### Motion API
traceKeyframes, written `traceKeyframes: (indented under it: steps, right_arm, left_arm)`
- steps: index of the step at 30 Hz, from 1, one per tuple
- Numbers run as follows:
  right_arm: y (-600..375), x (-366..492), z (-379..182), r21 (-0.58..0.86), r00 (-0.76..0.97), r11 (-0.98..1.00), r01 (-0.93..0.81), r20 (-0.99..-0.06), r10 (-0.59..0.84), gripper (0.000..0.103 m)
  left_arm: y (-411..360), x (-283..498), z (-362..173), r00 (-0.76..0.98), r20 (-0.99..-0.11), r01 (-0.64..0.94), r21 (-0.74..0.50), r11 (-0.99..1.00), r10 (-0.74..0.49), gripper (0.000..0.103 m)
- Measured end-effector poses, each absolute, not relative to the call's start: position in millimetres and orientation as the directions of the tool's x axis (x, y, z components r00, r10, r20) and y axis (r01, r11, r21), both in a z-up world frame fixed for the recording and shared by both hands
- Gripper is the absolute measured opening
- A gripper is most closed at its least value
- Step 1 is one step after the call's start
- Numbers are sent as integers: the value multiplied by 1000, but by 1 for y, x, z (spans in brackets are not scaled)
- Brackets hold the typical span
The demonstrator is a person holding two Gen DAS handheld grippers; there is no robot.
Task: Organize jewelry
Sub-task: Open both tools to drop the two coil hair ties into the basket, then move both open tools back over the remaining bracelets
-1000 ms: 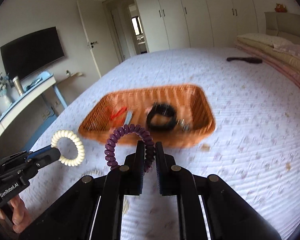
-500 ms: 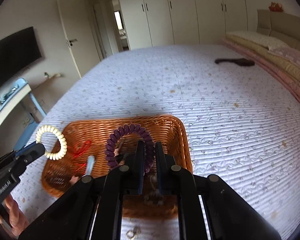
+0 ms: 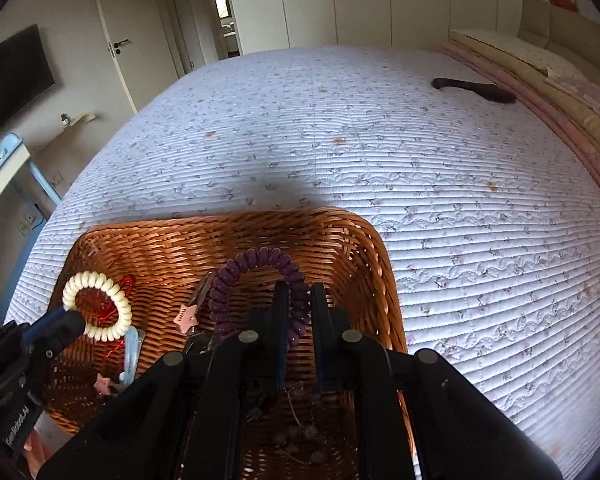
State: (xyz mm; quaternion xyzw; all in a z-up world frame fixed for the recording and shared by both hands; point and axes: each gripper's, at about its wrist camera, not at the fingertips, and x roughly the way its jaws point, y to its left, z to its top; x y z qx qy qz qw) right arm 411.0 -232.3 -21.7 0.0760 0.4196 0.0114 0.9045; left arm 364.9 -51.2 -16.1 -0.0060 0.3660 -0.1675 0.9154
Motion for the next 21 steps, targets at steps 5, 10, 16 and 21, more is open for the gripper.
traceKeyframes:
  steps: [5, 10, 16, 21]
  right_arm:
    - [-230, 413, -27, 142, 643, 989, 52, -762, 76, 13]
    - [-225, 408, -20, 143, 677, 989, 28, -731, 86, 14]
    - [-225, 397, -7, 170, 707, 985, 18, -699, 108, 37]
    - [-230, 385, -3, 207, 710, 978, 15, -691, 135, 39]
  left_arm:
    - [-51, 365, -19, 674, -670, 302, -133, 944, -310, 10]
    - [-46, 360, -15, 679, -658, 300, -154, 942, -324, 25]
    - [-39, 346, 0, 723, -600, 300, -174, 938, -343, 60]
    - [-30, 339, 8, 726, -590, 293, -200, 935, -353, 60]
